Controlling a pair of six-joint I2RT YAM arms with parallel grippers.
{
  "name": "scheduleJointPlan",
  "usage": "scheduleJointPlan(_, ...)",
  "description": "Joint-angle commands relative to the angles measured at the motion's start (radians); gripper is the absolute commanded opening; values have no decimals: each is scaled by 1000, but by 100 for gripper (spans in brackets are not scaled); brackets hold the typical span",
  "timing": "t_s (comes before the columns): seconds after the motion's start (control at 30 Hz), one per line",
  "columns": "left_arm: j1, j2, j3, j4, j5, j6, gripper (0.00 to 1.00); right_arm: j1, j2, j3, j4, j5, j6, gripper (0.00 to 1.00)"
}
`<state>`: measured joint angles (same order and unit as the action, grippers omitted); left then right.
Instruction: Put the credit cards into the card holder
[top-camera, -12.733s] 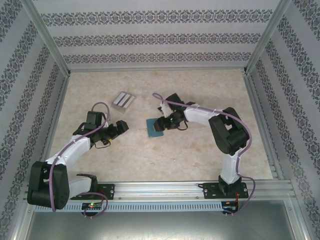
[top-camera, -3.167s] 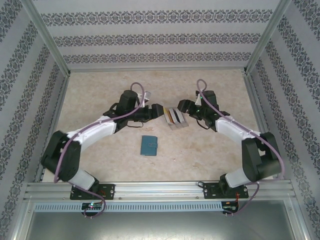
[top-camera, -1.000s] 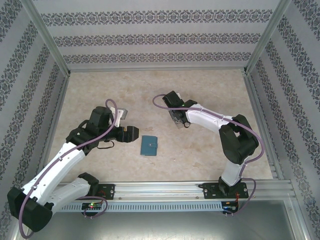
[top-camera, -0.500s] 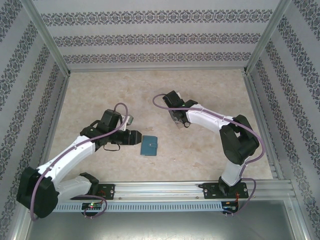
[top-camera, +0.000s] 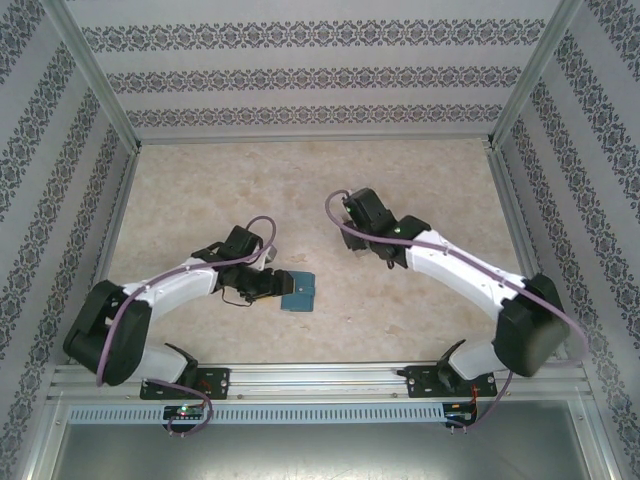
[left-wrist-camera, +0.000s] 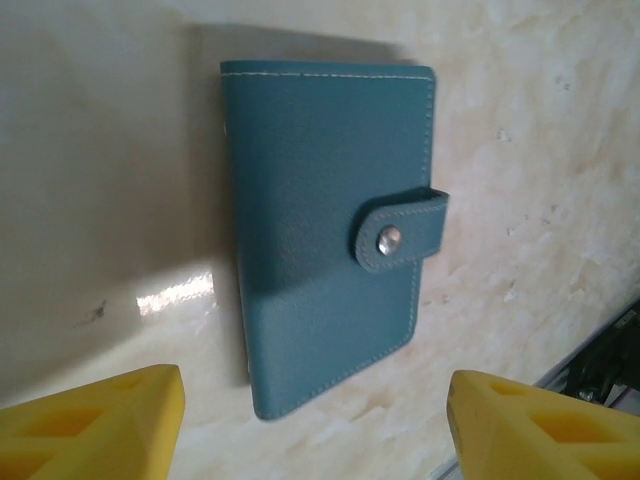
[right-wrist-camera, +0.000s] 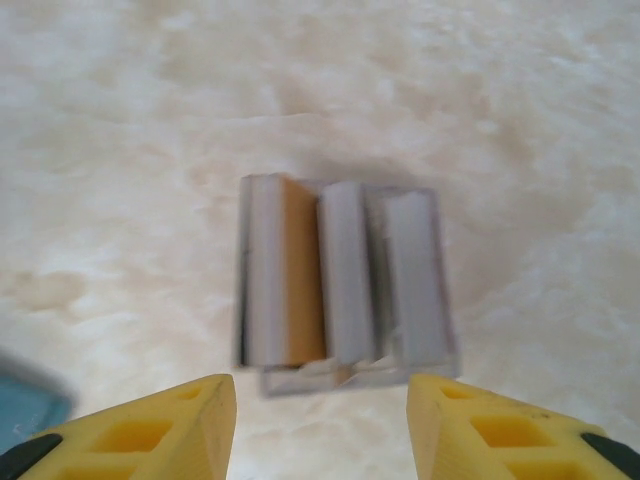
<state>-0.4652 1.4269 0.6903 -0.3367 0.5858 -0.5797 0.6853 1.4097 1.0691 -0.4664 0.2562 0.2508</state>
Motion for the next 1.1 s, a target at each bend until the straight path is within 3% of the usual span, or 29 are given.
scheduleJointPlan(0.0, -17, 70, 44, 65, 42, -12, 68, 22, -68, -89, 39, -167, 143, 49)
scheduleJointPlan(0.2, -52, 158, 70, 84, 57, -23, 48, 47, -154, -205, 70, -196, 249, 48)
scheduleJointPlan(0.33, -57, 176, 84, 73, 73, -1, 20, 47, -199, -265, 106, -195, 272, 48)
scheduleJointPlan(0.5, -59, 95, 97, 43, 61, 0, 0, 56, -171, -260, 99, -252, 283, 47)
scheduleJointPlan(0.63, -58, 65, 98, 26, 39, -7, 0, 79, -107, -272, 138, -289, 313, 47)
scheduleJointPlan(0.67, -57, 66, 98, 27, 44, -13, 9, 85, -90, -272, 148, -303, 328, 47)
scheduleJointPlan(0.7, -58, 69, 91, 30, 40, -21, 29, 93, -72, -278, 169, -314, 348, 48)
scheduleJointPlan(0.77, -58, 71, 68, 52, 23, -30, 38, 104, -35, -302, 239, -353, 390, 48)
scheduleJointPlan(1.07, -57, 153, 42, 172, 70, -63, 39, 88, 136, -318, 394, -490, 467, 38)
